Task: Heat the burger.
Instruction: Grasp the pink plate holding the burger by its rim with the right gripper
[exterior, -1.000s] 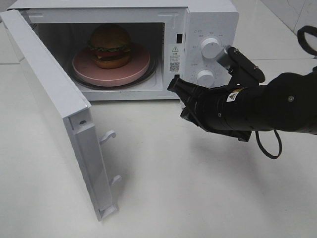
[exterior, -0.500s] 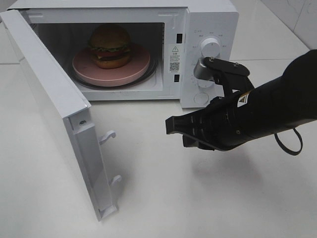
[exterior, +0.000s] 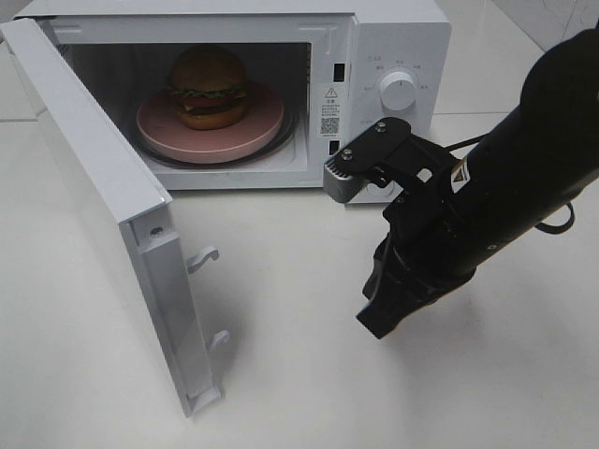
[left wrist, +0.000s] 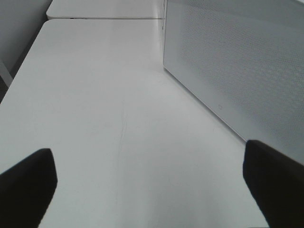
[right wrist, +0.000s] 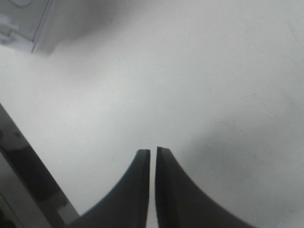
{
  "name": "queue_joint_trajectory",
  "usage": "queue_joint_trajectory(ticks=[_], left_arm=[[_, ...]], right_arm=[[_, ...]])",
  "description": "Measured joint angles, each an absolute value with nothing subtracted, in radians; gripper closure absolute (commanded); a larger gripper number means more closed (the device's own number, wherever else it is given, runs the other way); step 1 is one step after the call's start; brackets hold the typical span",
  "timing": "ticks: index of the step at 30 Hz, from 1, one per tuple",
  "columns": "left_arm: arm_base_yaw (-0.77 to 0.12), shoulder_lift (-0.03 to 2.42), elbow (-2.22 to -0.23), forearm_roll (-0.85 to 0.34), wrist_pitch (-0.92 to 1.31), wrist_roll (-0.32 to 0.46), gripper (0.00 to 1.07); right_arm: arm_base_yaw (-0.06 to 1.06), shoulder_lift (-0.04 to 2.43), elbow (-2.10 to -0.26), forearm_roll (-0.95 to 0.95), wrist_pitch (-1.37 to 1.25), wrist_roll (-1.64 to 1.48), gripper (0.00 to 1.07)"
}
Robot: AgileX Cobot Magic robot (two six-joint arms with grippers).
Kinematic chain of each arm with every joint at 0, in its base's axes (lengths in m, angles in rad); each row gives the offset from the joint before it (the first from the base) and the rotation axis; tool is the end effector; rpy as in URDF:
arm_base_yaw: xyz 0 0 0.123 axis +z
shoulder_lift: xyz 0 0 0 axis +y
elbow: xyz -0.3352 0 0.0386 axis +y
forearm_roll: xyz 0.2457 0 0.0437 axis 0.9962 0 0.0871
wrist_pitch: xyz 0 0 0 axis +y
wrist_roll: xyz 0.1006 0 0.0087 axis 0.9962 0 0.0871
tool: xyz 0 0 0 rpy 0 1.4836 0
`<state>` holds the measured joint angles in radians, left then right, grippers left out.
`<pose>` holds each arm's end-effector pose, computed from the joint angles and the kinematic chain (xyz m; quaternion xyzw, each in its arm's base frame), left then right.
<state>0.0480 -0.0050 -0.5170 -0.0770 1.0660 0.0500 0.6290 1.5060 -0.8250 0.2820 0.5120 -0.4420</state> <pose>-0.0534 -0.0094 0.2759 0.0029 0.8482 -0.0125 0.5295 0.2195 0.1768 0.2506 -0.4027 0.8813 0.1161 0.2182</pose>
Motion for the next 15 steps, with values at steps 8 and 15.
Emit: queue_joint_trajectory(ticks=[8, 15], left_arm=[[0.048, -0.005, -0.517, -0.077, 1.066, 0.05, 0.07], [0.048, -0.005, -0.517, -0.077, 1.066, 0.05, 0.07]], right_arm=[[0.629, 1.506, -0.901, 0.16, 0.666, -0.648, 0.93], [0.629, 1.506, -0.957, 0.077, 0.721, -0.907, 0.81]])
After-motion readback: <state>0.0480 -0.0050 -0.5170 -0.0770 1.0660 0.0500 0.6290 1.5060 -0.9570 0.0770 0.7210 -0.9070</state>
